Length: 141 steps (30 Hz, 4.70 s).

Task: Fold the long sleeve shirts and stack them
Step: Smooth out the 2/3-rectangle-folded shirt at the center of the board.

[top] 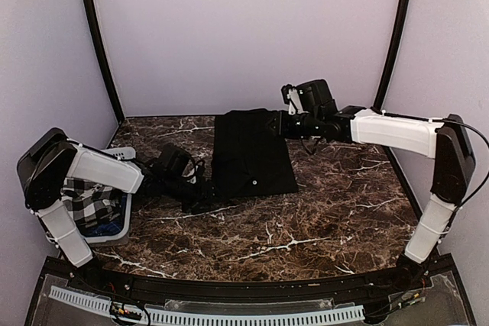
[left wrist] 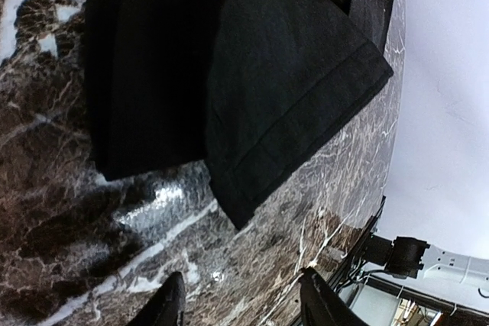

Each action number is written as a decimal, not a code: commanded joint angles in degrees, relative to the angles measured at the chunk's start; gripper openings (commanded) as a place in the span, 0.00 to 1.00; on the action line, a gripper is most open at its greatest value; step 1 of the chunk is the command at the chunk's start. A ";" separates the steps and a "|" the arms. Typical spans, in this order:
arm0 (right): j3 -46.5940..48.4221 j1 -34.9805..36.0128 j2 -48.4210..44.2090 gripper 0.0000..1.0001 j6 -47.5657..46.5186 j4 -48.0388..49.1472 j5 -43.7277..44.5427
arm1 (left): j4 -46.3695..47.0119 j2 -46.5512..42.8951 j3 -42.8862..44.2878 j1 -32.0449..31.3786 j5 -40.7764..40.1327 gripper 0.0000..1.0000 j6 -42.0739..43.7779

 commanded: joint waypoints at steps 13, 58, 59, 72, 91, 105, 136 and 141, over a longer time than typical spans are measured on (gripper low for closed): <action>-5.21 0.36 -6.20 0.29 1.38 2.75 2.61 | 5.67 6.09 7.08 -0.70 -4.53 0.22 -5.39; 6.65 -7.73 17.44 0.46 -9.88 -3.70 -4.03 | -11.63 15.72 40.55 9.88 -11.22 0.76 19.94; 7.05 -7.77 18.05 0.46 -10.13 -3.71 -4.34 | -11.18 15.28 38.37 10.64 -11.18 0.75 19.78; 13.17 -7.81 24.18 0.30 -11.11 -5.61 -5.99 | -7.40 17.55 31.32 13.11 -8.61 0.54 21.17; 5.85 -7.81 15.37 0.00 -7.26 -2.68 -0.41 | -3.96 25.84 35.56 13.12 -3.73 0.36 20.12; 5.03 -8.04 16.03 0.00 -6.83 -1.74 4.65 | -1.81 23.62 33.17 13.12 -4.51 0.00 18.21; 13.07 -3.79 14.73 0.58 -10.66 -15.21 14.99 | -10.38 12.63 26.86 13.12 -13.50 0.43 19.79; 14.70 0.40 17.38 0.59 -9.81 -14.82 12.49 | -9.80 7.75 20.71 12.62 -10.21 0.44 18.08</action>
